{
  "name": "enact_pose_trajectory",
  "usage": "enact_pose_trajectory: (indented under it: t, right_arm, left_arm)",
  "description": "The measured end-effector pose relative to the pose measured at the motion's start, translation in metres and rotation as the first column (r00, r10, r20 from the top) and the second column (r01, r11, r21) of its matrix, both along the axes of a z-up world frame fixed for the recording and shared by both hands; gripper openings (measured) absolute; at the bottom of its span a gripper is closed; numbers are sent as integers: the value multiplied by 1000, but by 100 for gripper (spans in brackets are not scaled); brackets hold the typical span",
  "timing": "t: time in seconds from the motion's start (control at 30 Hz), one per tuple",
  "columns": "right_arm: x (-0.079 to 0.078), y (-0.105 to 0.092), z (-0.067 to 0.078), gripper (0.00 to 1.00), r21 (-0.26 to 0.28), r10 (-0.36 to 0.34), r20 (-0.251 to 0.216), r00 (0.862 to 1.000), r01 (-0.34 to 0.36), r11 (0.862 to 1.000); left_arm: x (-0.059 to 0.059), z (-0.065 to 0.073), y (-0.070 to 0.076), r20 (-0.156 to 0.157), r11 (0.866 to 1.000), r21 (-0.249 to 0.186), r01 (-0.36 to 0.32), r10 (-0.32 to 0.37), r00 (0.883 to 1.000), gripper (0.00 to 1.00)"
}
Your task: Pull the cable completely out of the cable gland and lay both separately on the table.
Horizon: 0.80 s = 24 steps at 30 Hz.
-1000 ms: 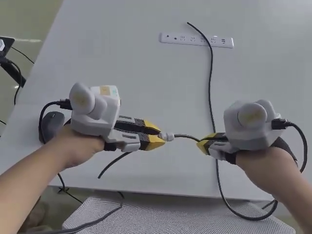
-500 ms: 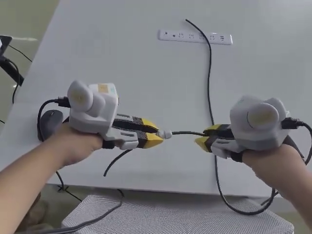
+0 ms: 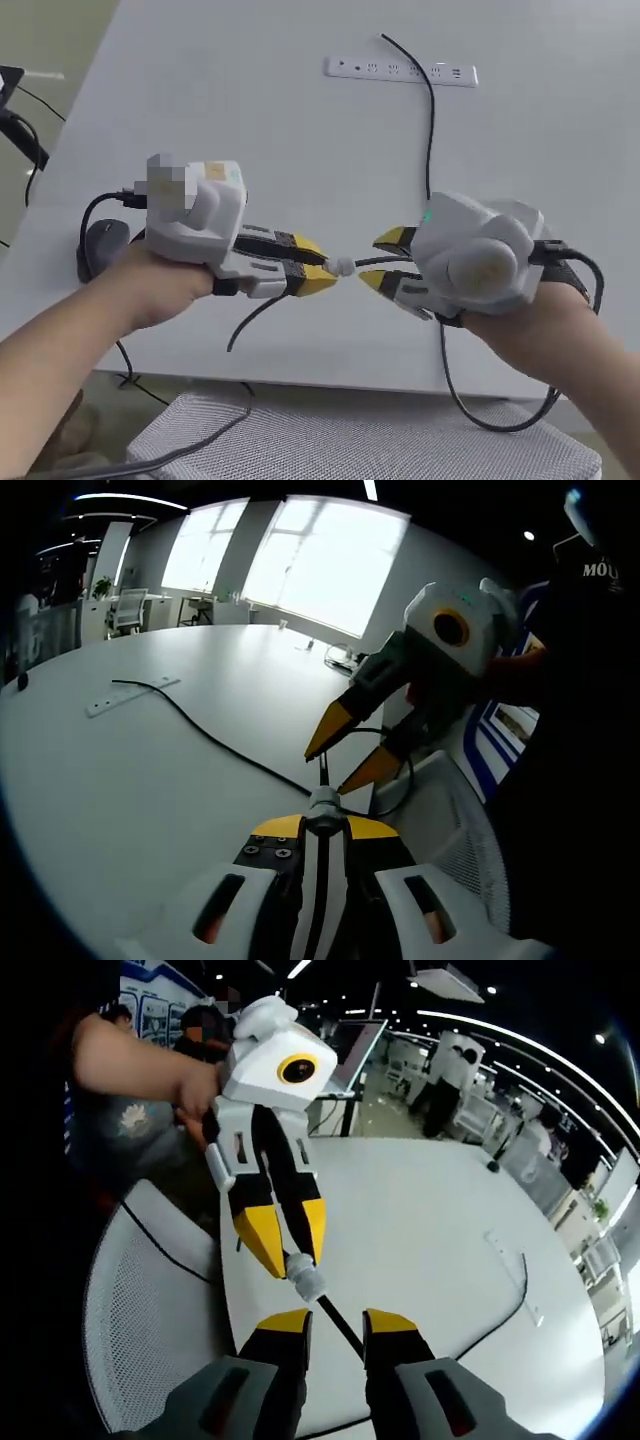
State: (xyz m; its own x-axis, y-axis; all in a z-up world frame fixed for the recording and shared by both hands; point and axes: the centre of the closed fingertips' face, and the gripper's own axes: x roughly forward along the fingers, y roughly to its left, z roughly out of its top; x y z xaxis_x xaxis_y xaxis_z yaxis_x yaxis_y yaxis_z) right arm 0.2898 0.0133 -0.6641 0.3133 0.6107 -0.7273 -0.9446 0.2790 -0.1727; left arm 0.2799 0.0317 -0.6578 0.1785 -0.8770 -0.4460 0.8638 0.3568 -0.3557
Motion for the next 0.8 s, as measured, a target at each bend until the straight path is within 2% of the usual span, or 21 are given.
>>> enact_pose_trajectory:
  t: [0.13, 0.2, 0.27, 0.33, 0.43, 0.53, 0.6, 0.73, 0.8]
  right_arm:
    - [-2, 1, 0, 13, 3, 23, -1, 1000, -23, 1000]
    - [-3, 1, -5, 11, -19, 38, 5, 999, -38, 999]
    - [-4, 2, -6, 9, -18, 49, 10, 999, -49, 999]
    - [-4, 2, -6, 4, -12, 46, -1, 999, -46, 999]
    - [-5, 1, -7, 3, -1, 17, -24, 1000, -17, 1000]
    - [-5, 1, -7, 2, 8, 7, -27, 1000, -7, 1000]
    - [-6, 0, -8, 1, 25, -30, -66, 997, 32, 999]
    - [-6, -3, -10, 1, 41, -77, -109, 991, 82, 996]
    - [-7, -7, -13, 1, 47, -126, -157, 980, 135, 990]
  left_arm:
    - [-1, 1, 0, -1, 1000, -2, 0, 0, 1000, 15]
    - [-2, 2, -1, 2, 1000, -8, 3, -3, 1000, 14]
    - [-2, 2, -2, 7, 1000, -2, 9, -9, 1000, 14]
    - [-3, 0, -2, 5, 1000, 2, 14, -14, 1000, 14]
    - [-4, 1, -3, 8, 1000, -3, 12, -12, 1000, 14]
    - [-3, 2, -2, 10, 1000, -6, 9, -9, 1000, 14]
    - [-4, 3, -2, 11, 1000, -6, 11, -11, 1000, 14]
    - [-5, 3, -3, 11, 1000, -6, 11, -11, 1000, 14]
    - [-5, 4, -4, 13, 1000, -6, 12, -11, 1000, 14]
